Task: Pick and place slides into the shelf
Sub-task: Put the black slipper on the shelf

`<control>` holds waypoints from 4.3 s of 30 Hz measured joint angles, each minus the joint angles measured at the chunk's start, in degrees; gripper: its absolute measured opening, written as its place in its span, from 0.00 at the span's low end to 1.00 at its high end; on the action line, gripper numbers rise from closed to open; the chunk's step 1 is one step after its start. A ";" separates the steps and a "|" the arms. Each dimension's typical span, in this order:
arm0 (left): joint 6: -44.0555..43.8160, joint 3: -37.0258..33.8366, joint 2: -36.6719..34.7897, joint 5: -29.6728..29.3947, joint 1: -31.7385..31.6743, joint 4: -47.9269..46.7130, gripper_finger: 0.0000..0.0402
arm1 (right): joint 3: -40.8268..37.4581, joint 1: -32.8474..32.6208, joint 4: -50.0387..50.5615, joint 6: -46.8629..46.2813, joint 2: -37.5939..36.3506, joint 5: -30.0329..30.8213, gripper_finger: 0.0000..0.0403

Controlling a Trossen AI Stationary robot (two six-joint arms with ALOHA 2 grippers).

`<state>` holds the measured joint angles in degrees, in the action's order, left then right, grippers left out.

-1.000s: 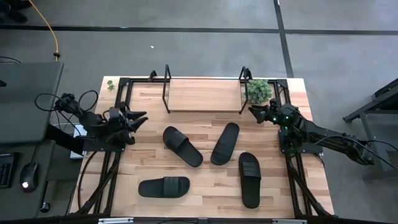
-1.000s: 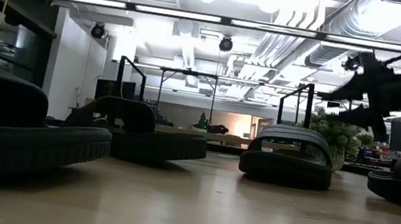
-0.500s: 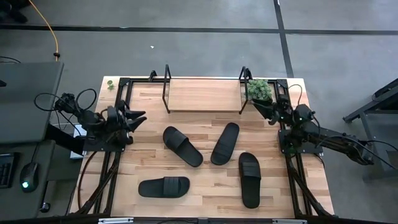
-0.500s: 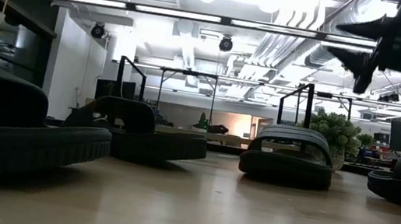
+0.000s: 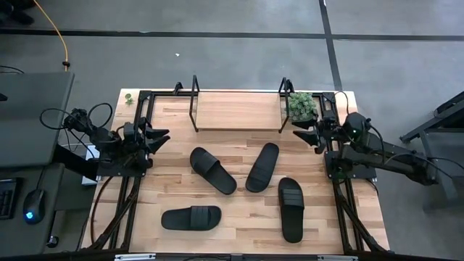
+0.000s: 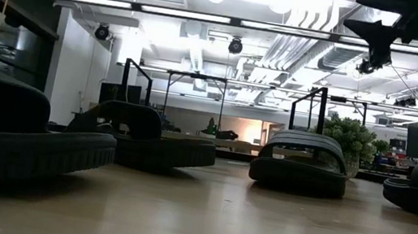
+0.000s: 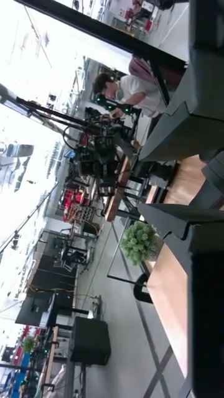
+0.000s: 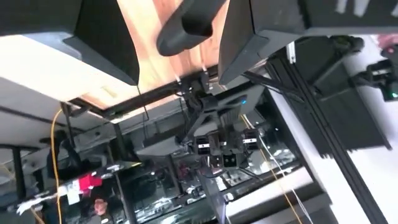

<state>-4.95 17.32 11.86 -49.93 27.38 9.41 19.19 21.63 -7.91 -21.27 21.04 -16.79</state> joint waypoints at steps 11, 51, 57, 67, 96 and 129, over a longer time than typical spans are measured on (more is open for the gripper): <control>0.00 -0.02 0.00 -0.01 0.00 -0.44 0.26 | 3.08 -14.58 2.82 6.81 0.13 14.68 0.52; 3.51 -0.02 0.02 -0.78 0.00 2.20 0.26 | 50.70 -59.85 52.87 -4.79 55.18 72.28 0.52; 3.65 -0.02 0.02 -0.76 0.00 2.54 0.26 | 58.10 -61.84 63.01 -13.91 63.26 73.69 0.52; 6.13 -0.02 0.00 -0.76 0.00 2.94 0.26 | 71.00 -63.02 79.71 -29.44 77.20 69.76 0.52; 1.43 -0.02 0.00 -0.20 0.01 -2.95 0.26 | 90.61 -73.09 97.95 -50.78 96.54 51.23 0.52; -1.38 -0.02 0.00 2.93 0.02 -5.38 0.26 | 73.57 -73.05 97.94 -52.07 101.74 31.64 0.52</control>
<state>-6.33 17.30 11.86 -47.00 27.40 4.03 92.76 -51.42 90.02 -73.34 122.78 14.85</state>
